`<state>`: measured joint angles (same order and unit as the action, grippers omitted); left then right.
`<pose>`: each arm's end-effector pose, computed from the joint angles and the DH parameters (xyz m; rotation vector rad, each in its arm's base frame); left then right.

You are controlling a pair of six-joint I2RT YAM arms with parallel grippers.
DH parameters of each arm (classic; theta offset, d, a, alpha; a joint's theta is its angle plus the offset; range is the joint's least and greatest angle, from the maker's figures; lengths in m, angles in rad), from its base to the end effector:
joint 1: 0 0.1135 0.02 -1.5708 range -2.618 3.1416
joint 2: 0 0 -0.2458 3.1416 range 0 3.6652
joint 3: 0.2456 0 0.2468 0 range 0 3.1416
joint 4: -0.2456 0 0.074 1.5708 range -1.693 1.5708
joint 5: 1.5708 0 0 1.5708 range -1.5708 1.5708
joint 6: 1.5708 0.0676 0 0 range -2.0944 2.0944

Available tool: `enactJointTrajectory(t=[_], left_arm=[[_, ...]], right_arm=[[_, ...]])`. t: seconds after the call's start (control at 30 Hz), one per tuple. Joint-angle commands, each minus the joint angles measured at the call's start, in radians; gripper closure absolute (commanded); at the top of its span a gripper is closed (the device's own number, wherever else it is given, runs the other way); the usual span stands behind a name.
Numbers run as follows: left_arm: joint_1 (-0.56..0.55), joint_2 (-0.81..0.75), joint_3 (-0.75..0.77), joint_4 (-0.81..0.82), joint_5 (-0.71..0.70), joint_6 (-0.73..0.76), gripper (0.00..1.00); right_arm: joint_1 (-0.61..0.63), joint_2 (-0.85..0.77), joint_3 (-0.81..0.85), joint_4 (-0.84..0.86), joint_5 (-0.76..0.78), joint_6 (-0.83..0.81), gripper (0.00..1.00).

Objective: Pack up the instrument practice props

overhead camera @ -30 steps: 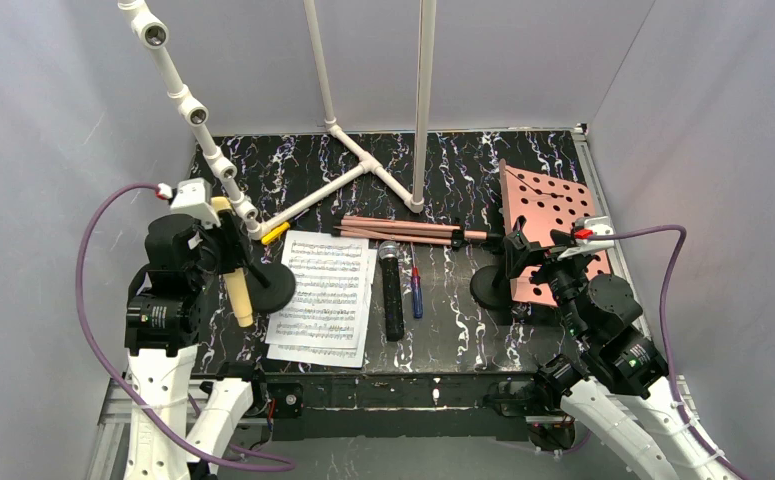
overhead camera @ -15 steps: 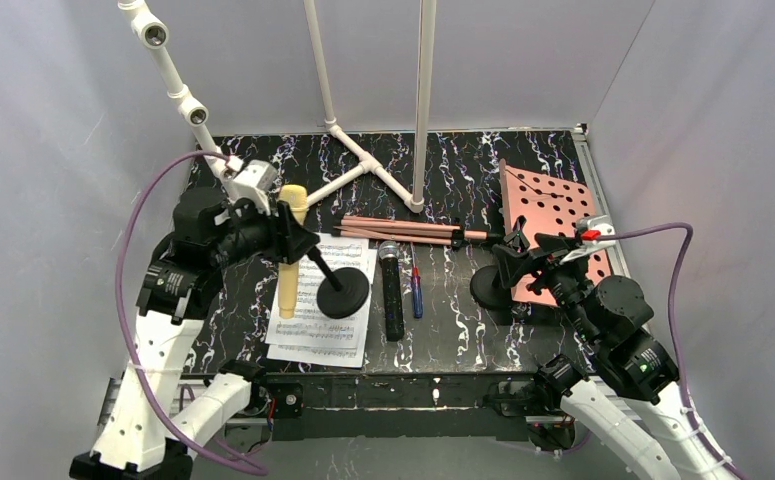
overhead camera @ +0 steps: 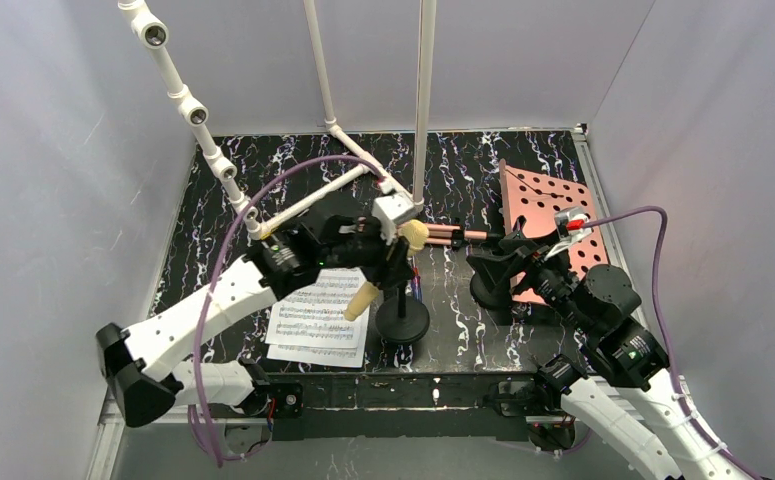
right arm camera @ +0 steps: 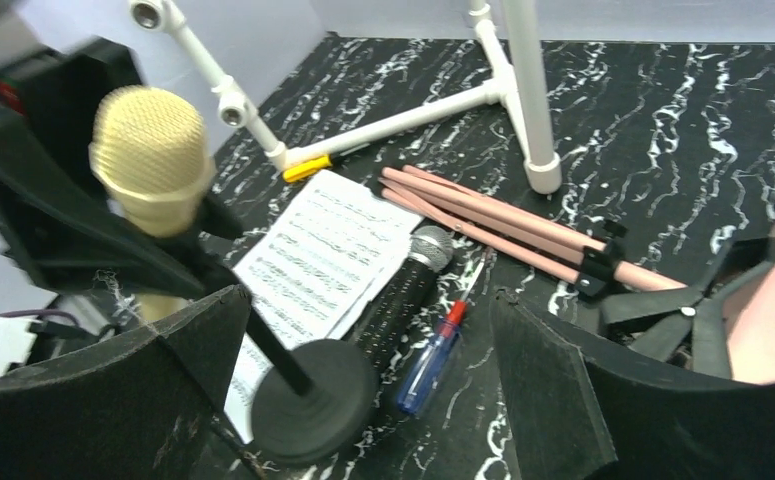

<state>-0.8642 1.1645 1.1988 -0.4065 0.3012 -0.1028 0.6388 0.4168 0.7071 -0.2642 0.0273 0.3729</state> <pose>0.1725 -0.2329 0.3571 0.9502 1.8076 -0.9180 0.1207 0.0873 0.3427 -0.1895 1.5861 0.7753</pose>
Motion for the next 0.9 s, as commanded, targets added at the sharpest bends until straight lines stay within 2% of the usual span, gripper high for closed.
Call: enactJointTrajectory(t=[0.0, 0.23, 0.47, 0.7, 0.87], left_arm=[[-0.083, 0.052, 0.025, 0.193, -0.027, 0.095, 1.0], [-0.156, 0.15, 0.021, 0.321, -0.02, 0.193, 1.0], [-0.171, 0.249, 0.016, 0.442, -0.004, 0.181, 1.0], [-0.176, 0.288, 0.008, 0.449, 0.0, 0.168, 1.0], [-0.176, 0.309, -0.009, 0.453, 0.0, 0.178, 0.98]], right_arm=[[-0.001, -0.029, -0.009, 0.1, -0.067, 0.077, 0.01], [-0.002, -0.072, -0.076, 0.158, -0.043, 0.156, 0.01], [-0.001, -0.073, -0.13, 0.215, -0.07, 0.191, 0.01], [-0.002, -0.092, -0.204, 0.271, -0.048, 0.243, 0.01], [-0.002, -0.083, -0.261, 0.326, -0.05, 0.261, 0.05]])
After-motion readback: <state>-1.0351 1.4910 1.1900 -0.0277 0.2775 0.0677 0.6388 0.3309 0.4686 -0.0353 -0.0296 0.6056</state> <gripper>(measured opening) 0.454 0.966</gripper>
